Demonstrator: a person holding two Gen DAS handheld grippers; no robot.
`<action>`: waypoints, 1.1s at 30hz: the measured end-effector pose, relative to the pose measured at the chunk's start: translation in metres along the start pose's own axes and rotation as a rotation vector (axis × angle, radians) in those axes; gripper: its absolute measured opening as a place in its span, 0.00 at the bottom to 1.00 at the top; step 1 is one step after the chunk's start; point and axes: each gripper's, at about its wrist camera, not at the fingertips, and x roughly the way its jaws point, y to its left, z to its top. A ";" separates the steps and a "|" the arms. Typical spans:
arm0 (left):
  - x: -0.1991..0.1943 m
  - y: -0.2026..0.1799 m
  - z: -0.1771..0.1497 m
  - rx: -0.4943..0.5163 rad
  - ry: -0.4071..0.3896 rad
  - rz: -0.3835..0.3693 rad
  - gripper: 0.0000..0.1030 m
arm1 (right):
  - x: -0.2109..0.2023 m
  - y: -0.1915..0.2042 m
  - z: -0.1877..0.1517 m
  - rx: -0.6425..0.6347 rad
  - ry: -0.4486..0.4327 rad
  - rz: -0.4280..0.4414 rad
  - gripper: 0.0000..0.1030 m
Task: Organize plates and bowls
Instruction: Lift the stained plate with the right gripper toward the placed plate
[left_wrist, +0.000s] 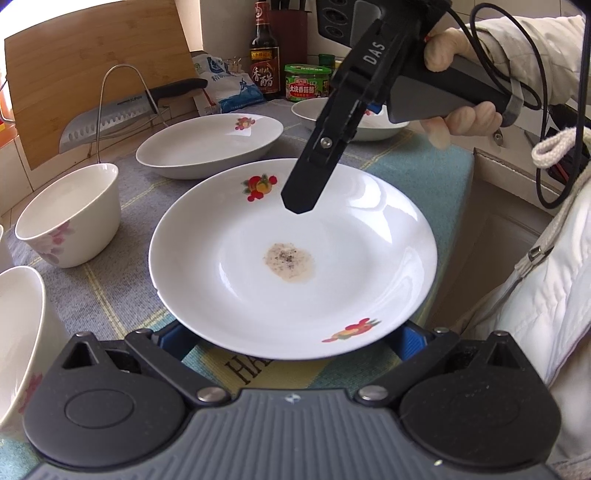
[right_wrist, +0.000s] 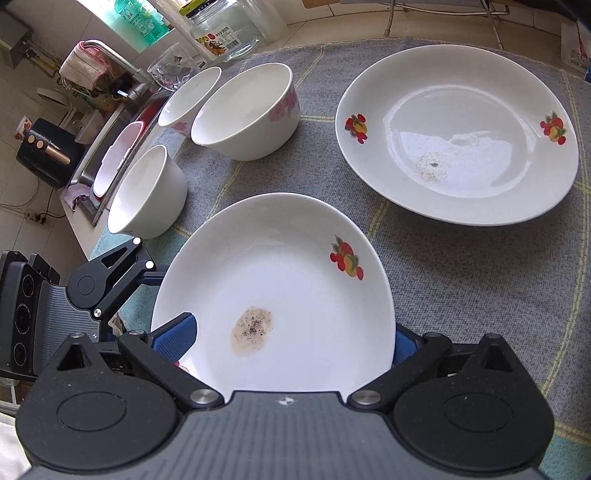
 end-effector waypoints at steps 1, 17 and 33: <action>0.000 0.000 0.000 0.001 0.002 0.000 1.00 | 0.000 0.000 0.000 -0.001 0.003 0.001 1.00; 0.002 0.000 0.008 0.007 0.049 0.004 0.99 | 0.001 0.005 -0.002 -0.045 0.031 -0.017 1.00; 0.013 -0.008 0.069 0.020 0.026 -0.004 0.99 | -0.057 -0.024 -0.004 -0.076 -0.059 -0.032 1.00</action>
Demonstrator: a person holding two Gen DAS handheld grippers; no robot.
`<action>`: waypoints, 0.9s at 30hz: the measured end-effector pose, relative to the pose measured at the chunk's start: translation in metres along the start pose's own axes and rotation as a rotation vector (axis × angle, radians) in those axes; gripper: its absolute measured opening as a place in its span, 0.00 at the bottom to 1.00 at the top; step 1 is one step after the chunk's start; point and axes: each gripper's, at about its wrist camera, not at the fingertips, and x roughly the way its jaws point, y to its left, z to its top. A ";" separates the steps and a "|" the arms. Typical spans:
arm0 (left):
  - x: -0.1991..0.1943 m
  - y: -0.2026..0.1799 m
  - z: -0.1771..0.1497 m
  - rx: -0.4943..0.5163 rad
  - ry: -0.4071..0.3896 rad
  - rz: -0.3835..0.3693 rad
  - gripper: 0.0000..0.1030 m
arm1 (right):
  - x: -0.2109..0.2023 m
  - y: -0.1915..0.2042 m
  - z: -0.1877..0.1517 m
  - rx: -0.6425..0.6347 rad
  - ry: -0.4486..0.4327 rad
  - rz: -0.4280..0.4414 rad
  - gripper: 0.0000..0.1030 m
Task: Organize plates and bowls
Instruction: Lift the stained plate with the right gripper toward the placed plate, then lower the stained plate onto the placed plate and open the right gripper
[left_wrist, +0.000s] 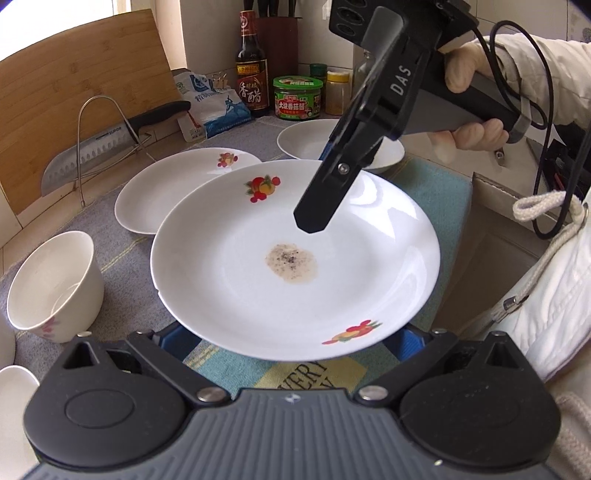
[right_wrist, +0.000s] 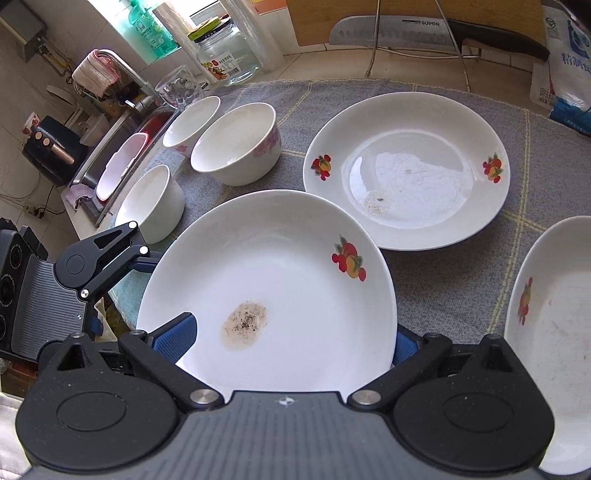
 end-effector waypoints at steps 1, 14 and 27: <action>0.003 -0.001 0.006 0.003 -0.005 -0.001 0.99 | -0.005 -0.004 0.000 -0.001 -0.007 -0.004 1.00; 0.068 -0.031 0.072 0.018 -0.023 -0.030 0.99 | -0.066 -0.082 -0.019 0.041 -0.064 -0.047 1.00; 0.121 -0.031 0.110 0.057 0.006 -0.034 0.98 | -0.088 -0.147 -0.034 0.084 -0.085 -0.058 1.00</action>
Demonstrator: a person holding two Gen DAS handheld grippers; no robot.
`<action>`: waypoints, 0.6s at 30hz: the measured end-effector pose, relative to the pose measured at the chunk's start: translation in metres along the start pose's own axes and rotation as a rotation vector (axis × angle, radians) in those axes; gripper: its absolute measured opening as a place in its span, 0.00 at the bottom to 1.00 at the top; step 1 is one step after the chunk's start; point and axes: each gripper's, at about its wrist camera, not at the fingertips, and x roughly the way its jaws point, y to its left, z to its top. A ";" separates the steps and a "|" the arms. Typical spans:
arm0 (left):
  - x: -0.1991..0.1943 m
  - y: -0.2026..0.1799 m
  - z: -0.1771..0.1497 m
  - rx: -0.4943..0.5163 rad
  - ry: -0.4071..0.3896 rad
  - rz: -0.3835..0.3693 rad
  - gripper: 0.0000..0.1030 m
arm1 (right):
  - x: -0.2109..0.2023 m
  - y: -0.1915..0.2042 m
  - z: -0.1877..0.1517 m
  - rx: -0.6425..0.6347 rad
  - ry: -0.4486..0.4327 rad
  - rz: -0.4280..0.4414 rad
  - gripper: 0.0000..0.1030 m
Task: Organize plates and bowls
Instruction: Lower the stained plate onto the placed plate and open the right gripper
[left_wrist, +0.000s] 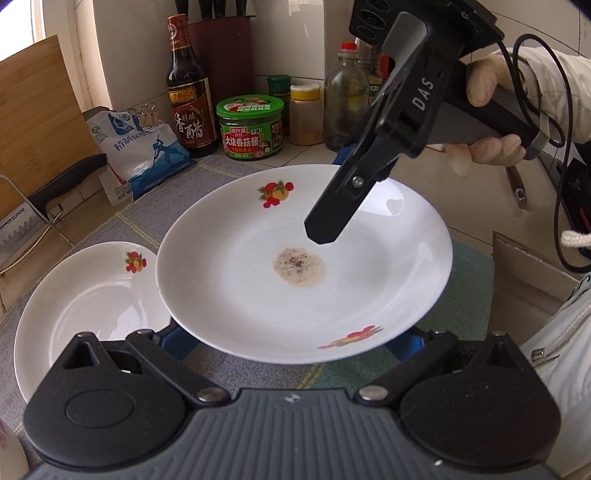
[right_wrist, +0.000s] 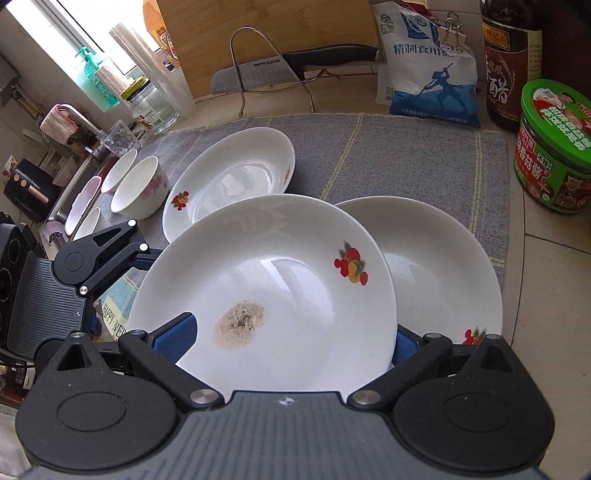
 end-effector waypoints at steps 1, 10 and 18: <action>0.003 0.000 0.002 0.001 0.003 0.000 0.98 | -0.001 -0.003 0.000 0.002 -0.001 0.000 1.00; 0.022 -0.002 0.013 -0.003 0.026 0.004 0.98 | 0.004 -0.033 0.001 0.035 -0.005 0.015 1.00; 0.034 -0.004 0.015 0.000 0.053 0.006 0.98 | 0.010 -0.044 0.001 0.036 0.001 0.025 1.00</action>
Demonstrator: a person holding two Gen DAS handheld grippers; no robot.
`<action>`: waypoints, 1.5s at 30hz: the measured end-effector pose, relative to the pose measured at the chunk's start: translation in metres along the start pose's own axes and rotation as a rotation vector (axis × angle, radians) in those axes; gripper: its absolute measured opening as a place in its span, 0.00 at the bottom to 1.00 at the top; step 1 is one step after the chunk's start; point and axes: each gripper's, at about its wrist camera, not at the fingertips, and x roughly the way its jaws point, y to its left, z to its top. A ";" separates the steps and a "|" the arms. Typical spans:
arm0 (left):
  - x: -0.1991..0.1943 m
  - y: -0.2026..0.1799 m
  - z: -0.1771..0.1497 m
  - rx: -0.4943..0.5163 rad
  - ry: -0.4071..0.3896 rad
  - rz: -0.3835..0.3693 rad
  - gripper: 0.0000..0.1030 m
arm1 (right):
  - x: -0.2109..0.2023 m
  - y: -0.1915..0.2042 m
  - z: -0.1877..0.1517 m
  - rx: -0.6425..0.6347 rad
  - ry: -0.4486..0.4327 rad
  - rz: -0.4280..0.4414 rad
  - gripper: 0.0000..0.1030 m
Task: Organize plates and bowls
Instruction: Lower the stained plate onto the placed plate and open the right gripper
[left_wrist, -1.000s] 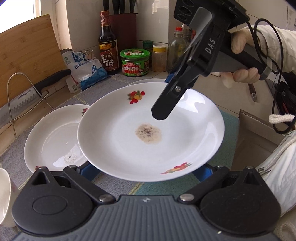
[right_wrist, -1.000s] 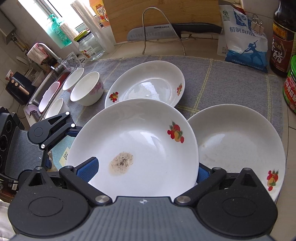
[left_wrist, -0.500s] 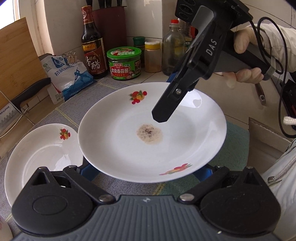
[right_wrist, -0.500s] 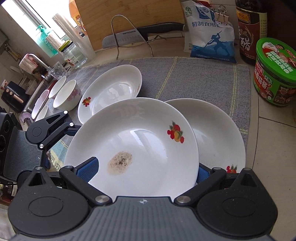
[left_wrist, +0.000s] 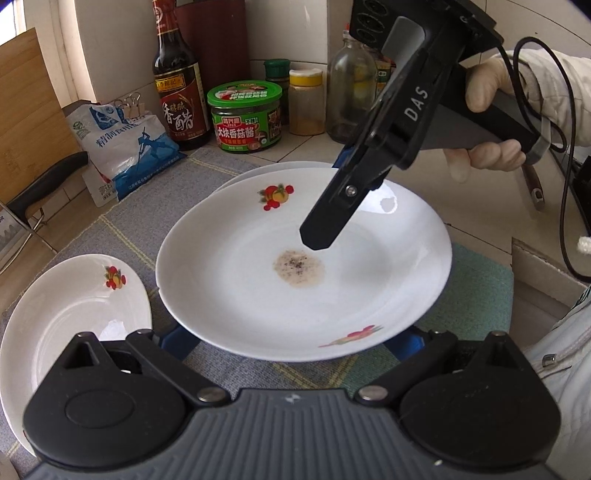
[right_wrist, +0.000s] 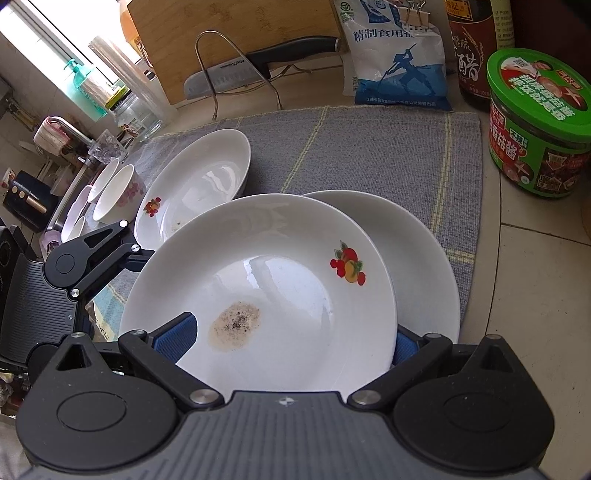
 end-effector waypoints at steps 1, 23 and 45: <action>0.001 0.000 0.001 0.000 0.002 -0.001 0.98 | 0.000 -0.001 0.000 0.001 0.000 0.001 1.00; 0.019 0.001 0.004 0.065 0.026 -0.055 0.98 | -0.008 -0.011 -0.010 0.056 -0.027 -0.012 1.00; 0.021 -0.001 0.004 0.073 0.038 -0.052 0.98 | -0.029 -0.004 -0.021 0.068 -0.063 -0.083 1.00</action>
